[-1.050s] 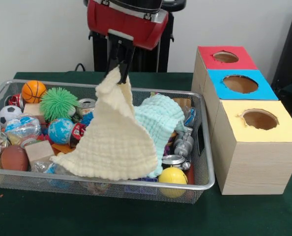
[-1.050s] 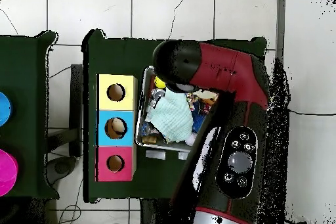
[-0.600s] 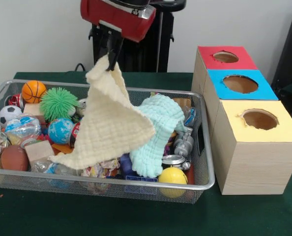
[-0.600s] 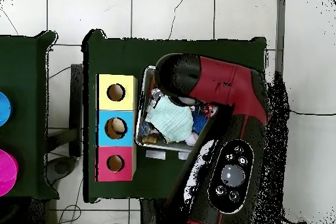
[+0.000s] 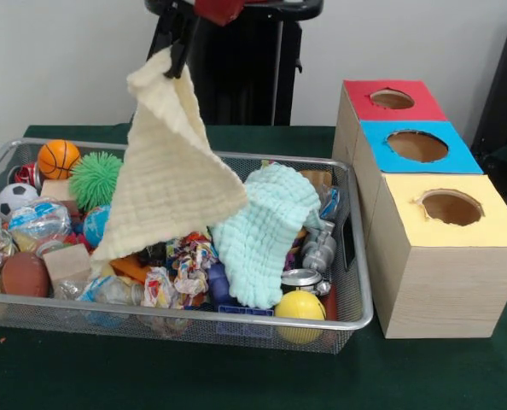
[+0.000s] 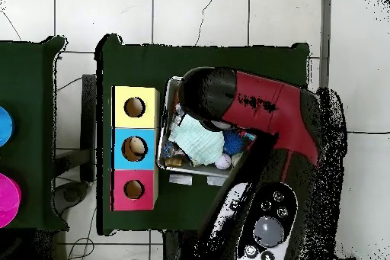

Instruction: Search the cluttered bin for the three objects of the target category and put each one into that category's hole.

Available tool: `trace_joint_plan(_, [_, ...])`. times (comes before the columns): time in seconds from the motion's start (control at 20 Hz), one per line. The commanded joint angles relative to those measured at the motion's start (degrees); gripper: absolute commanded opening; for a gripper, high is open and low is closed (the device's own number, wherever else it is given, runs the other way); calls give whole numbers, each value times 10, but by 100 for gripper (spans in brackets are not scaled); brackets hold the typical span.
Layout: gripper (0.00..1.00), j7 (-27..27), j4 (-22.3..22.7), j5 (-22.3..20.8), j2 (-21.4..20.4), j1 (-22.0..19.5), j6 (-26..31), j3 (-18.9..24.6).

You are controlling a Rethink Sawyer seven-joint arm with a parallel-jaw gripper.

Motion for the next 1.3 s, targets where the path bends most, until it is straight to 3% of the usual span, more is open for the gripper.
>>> trace_joint_plan(0.05, [0, 89, 98, 33, 34, -34, -35, 81])
trace_joint_plan(0.25, [0, 79, 111, 45, 40, -40, -62, 105])
trace_joint_plan(0.4, [0, 71, 113, 53, 47, -42, -46, 120])
trace_joint_plan(0.75, [0, 84, 111, 45, 51, -28, -60, 119])
trace_joint_plan(0.8, [100, 85, 110, 43, 52, -29, -64, 120])
trace_joint_plan(1.15, [100, 103, 108, 33, 52, -19, -92, 111])
trace_joint_plan(1.3, [100, 133, 130, 51, 40, -17, -116, 108])
